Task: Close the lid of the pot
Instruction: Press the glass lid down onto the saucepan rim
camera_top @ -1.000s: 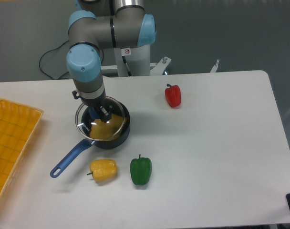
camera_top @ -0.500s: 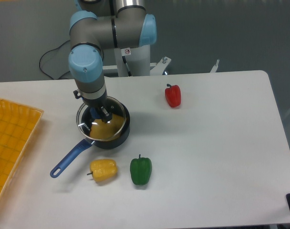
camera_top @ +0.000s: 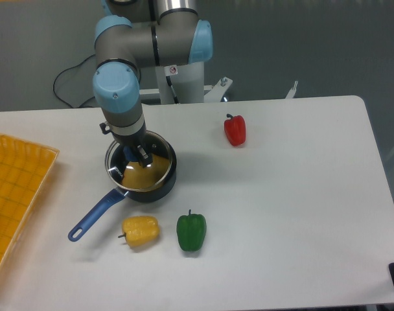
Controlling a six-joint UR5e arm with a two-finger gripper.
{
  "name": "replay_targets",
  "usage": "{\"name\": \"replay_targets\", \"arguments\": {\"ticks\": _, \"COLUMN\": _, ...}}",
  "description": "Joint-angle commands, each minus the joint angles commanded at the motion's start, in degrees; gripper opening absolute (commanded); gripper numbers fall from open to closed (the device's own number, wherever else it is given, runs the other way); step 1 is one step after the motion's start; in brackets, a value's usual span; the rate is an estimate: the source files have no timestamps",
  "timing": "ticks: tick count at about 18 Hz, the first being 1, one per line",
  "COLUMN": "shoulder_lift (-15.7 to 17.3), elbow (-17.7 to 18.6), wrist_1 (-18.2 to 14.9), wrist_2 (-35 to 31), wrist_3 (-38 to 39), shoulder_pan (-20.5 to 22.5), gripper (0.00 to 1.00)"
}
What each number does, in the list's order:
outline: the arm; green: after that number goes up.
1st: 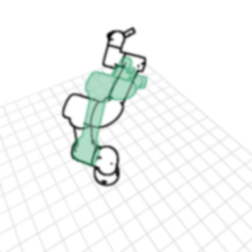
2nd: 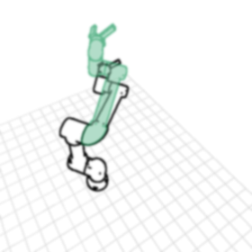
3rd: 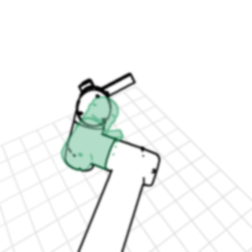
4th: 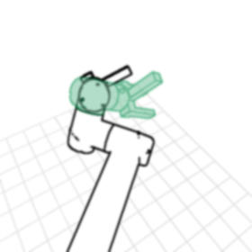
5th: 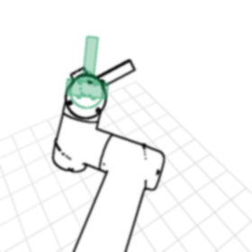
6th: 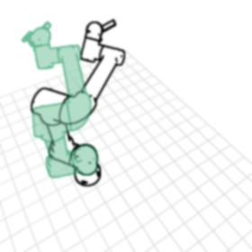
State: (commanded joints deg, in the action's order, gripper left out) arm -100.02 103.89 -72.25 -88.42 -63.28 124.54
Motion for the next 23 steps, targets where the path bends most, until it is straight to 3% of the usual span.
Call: {"name": "replay_targets", "arguments": {"ticks": 23, "shoulder_lift": -0.88, "elbow": -0.17, "wrist_1": 0.09, "wrist_2": -0.44, "wrist_3": -0.79, "shoulder_pan": -0.09, "gripper": 0.49}}
